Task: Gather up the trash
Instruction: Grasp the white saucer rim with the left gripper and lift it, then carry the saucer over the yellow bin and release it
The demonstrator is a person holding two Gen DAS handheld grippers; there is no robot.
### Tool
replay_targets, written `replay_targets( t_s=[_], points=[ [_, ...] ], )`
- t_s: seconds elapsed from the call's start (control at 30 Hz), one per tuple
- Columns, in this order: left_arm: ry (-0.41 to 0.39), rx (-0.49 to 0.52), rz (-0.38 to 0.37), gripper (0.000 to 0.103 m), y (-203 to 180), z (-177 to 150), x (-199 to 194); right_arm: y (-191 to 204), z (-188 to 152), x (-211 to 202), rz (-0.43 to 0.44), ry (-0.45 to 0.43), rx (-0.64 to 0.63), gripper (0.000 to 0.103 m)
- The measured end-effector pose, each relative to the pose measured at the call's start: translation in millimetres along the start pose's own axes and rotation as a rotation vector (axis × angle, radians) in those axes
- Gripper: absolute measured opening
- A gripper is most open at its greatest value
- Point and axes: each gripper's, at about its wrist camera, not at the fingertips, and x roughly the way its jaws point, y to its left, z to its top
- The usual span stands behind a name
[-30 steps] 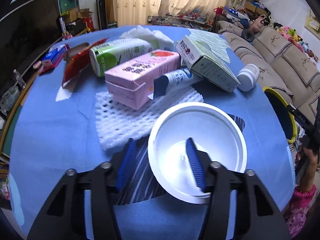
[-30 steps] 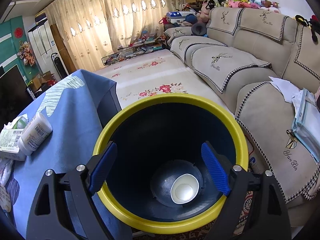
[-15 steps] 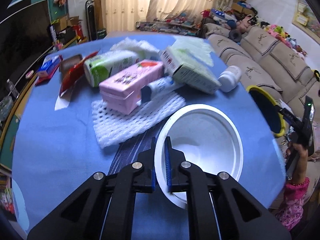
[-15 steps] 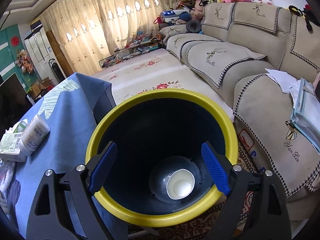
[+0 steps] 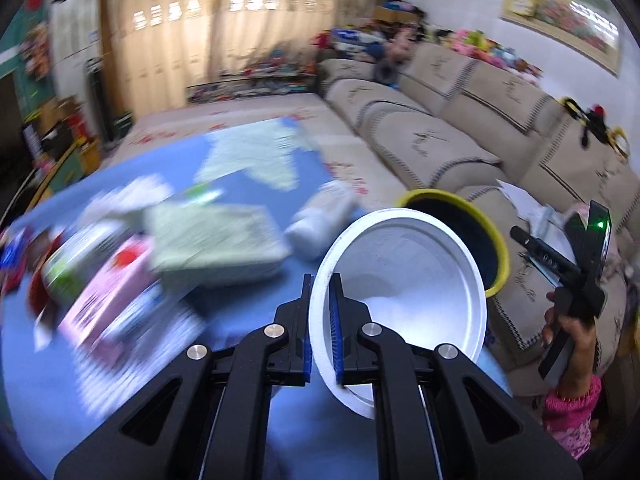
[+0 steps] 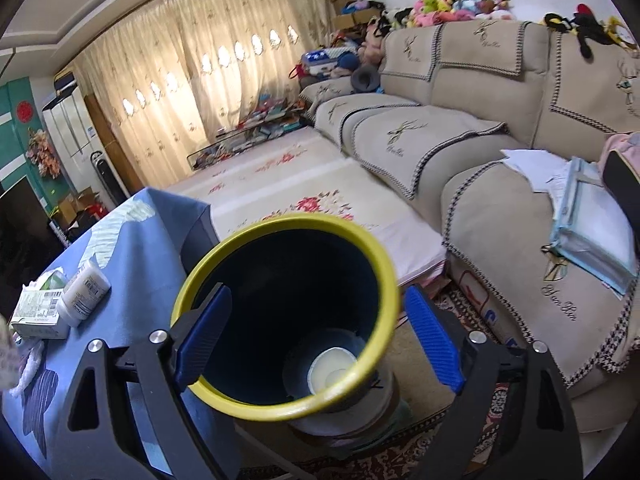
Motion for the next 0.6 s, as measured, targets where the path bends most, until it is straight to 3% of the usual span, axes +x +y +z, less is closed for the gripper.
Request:
replay_targets(
  t_s=[0.23,0.6],
  points=[
    [0.060,0.106,-0.112,0.008,-77,48,75,-35,-2,-13,-0.043,-0.005,0.055,0.085],
    [0.194,0.175,-0.107,0.009,-155,71,189,-88,-8,-27,-0.083,-0.009,0.140,0.085]
  ],
)
